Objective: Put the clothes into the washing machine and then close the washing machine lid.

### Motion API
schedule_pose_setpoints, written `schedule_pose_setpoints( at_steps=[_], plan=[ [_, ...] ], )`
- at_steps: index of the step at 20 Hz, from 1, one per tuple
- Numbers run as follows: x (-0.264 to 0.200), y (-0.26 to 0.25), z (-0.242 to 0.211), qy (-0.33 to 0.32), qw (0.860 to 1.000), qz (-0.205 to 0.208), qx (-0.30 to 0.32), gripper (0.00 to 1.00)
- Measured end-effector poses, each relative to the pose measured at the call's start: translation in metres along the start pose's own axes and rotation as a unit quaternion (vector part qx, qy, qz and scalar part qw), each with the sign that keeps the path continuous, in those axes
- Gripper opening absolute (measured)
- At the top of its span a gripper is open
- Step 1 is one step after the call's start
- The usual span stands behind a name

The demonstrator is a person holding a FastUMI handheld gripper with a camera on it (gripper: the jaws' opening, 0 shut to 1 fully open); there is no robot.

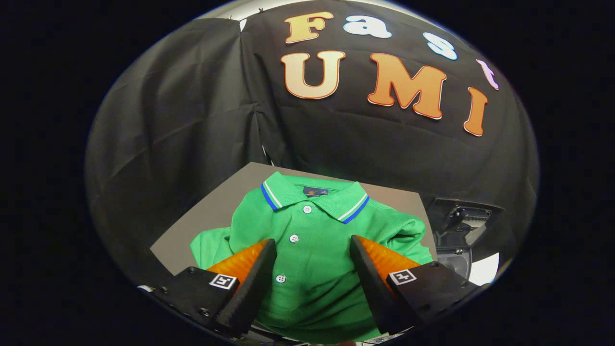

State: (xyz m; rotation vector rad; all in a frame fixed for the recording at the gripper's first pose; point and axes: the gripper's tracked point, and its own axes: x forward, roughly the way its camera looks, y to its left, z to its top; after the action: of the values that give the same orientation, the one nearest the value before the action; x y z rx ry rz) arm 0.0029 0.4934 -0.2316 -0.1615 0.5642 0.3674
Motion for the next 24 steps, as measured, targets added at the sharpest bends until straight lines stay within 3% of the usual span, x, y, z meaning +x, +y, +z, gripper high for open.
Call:
schedule_pose_setpoints(
  at_steps=[7, 10, 11, 12, 13, 15, 19, 21, 22, 24],
  plan=[
    [0.011, 0.001, -0.003, 0.007, 0.999, -0.032, 0.005, 0.99],
    [0.013, -0.001, -0.005, 0.012, 0.999, -0.03, 0.008, 0.86],
    [0.012, -0.002, -0.005, 0.014, 0.999, -0.036, 0.009, 0.86],
    [0.012, -0.002, -0.005, 0.016, 0.999, -0.038, 0.007, 0.73],
    [0.013, -0.001, -0.003, 0.016, 0.999, -0.039, 0.005, 0.72],
    [0.016, 0.0, -0.002, 0.013, 0.999, -0.047, 0.003, 0.43],
    [0.013, 0.002, 0.001, 0.009, 0.999, -0.043, -0.009, 0.23],
    [0.011, 0.0, 0.001, 0.008, 1.0, -0.023, -0.015, 0.23],
    [0.012, -0.001, 0.001, 0.008, 1.0, -0.014, -0.006, 0.14],
    [0.007, -0.004, 0.007, -0.004, 1.0, 0.001, 0.028, 0.09]
  ],
)
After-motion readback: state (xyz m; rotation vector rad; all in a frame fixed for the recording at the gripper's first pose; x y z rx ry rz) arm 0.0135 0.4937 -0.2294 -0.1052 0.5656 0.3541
